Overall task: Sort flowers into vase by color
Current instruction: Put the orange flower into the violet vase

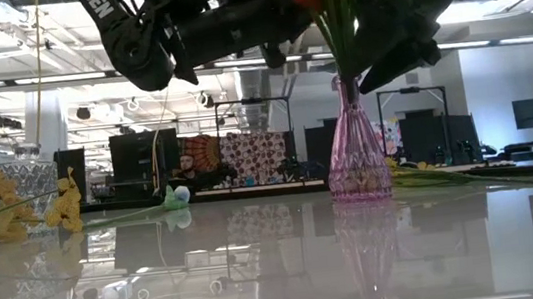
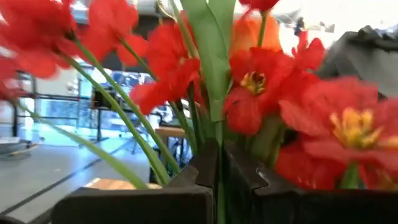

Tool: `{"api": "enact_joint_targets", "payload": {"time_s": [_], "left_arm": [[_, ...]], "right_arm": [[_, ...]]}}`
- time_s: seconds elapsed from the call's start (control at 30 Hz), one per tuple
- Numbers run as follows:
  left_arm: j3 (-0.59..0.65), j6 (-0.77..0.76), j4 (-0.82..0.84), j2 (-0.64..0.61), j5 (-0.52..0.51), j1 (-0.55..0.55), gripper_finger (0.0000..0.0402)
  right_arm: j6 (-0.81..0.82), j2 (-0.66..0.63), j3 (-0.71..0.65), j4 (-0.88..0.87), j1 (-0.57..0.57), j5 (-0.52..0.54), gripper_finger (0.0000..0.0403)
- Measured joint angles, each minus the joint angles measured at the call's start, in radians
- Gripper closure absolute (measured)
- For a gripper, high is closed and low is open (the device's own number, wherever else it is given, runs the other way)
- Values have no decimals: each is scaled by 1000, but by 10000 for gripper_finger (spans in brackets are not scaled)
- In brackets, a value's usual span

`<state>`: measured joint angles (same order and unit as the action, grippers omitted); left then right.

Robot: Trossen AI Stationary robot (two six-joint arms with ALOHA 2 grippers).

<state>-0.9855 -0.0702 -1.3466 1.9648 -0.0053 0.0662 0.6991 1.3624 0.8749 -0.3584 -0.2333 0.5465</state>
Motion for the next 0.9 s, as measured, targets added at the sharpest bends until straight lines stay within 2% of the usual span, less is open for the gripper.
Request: {"api": "enact_joint_targets", "payload": {"time_s": [0.17, 0.37, 0.57, 0.77, 0.9], "left_arm": [[0, 16, 71, 0, 47, 0, 401], [0, -28, 157, -1, 49, 0, 401], [0, -106, 173, -1, 25, 0, 397], [0, -72, 184, -3, 73, 1, 358], [0, -55, 301, -52, 72, 2, 323]], "right_arm": [[0, 0, 0, 0, 0, 0, 127], [0, 0, 0, -1, 0, 1, 127], [0, 0, 0, 0, 0, 1, 127], [-3, 0, 0, -2, 0, 1, 127], [-4, 0, 0, -3, 0, 1, 127]]}}
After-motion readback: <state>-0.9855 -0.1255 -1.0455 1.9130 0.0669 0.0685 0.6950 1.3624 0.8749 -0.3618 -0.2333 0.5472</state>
